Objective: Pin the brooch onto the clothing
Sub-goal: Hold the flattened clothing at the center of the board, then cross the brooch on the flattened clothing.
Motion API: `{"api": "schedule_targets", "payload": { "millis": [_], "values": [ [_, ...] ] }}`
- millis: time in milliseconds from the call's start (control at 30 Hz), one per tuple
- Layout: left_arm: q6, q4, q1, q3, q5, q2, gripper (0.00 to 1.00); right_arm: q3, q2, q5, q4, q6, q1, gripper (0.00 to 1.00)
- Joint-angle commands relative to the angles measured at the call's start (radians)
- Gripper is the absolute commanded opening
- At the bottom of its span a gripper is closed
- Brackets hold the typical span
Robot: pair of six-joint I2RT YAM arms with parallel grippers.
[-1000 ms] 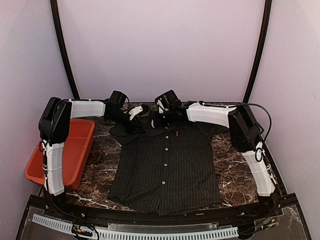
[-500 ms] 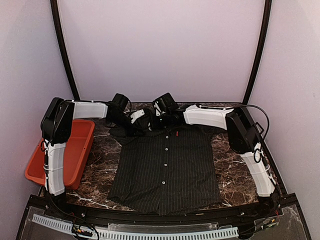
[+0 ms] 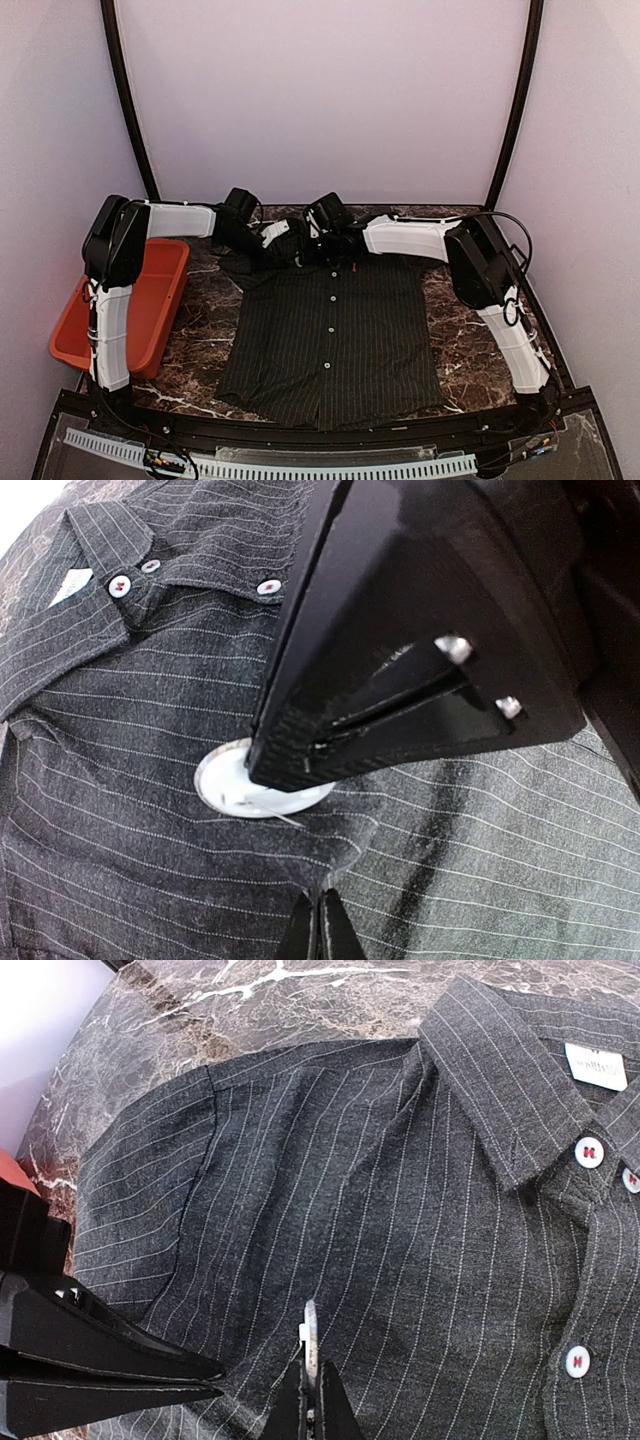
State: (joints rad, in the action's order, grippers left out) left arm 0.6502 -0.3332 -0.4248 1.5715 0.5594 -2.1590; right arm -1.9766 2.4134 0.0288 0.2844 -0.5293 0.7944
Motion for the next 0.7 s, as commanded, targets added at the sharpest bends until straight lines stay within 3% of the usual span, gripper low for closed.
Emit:
{"api": "schedule_targets", "payload": {
  "millis": [0, 667],
  "values": [
    [-0.001, -0.022, -0.005, 0.012, 0.019, 0.002, 0.01, 0.002, 0.015, 0.002, -0.033, -0.012, 0.011, 0.0],
    [0.012, -0.038, -0.006, 0.018, 0.059, 0.003, 0.01, -0.029, 0.04, 0.033, -0.031, -0.024, 0.018, 0.0]
  ]
}}
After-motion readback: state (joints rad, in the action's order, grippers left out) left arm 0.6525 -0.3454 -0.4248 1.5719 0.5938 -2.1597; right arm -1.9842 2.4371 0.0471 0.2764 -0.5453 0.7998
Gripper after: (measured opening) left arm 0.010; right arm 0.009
